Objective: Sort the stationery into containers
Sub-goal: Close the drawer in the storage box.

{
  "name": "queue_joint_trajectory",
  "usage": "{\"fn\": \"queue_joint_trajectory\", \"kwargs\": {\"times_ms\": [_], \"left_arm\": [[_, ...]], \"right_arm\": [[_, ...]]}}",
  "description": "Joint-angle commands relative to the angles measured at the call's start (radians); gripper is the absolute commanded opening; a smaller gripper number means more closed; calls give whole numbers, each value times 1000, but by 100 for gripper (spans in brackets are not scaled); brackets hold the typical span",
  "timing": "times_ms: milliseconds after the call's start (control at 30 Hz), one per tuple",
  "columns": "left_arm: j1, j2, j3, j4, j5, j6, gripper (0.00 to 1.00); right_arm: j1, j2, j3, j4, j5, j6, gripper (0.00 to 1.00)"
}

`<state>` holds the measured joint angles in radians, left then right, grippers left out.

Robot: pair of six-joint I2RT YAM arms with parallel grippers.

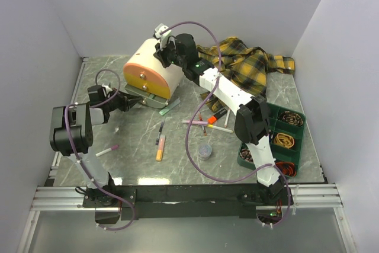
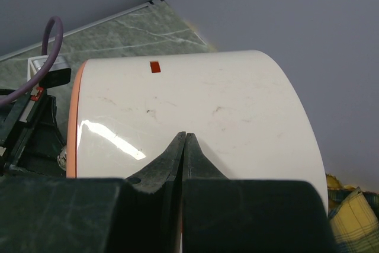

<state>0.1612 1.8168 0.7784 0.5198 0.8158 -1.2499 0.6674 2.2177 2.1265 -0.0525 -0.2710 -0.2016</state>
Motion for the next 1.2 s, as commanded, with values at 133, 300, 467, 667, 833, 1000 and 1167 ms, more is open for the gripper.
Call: {"fn": "queue_joint_trajectory", "kwargs": {"times_ms": [133, 300, 467, 667, 833, 1000, 1167], "left_arm": [[-22, 38, 71, 72, 8, -6, 1], [-23, 79, 134, 63, 14, 1, 1], [-31, 102, 163, 69, 13, -5, 1], [-32, 85, 167, 28, 32, -5, 1], [9, -51, 122, -128, 121, 46, 48], [12, -88, 105, -109, 193, 50, 56], [5, -53, 111, 9, 191, -31, 50]], "right_arm": [[6, 48, 30, -38, -4, 13, 0], [6, 46, 29, -37, -2, 10, 0], [8, 46, 29, -38, -4, 10, 0], [8, 40, 24, -38, 1, 4, 0], [6, 30, 19, -37, 4, -2, 0], [6, 37, 30, -37, 3, -2, 0], [8, 36, 24, -35, 4, -1, 0]]}}
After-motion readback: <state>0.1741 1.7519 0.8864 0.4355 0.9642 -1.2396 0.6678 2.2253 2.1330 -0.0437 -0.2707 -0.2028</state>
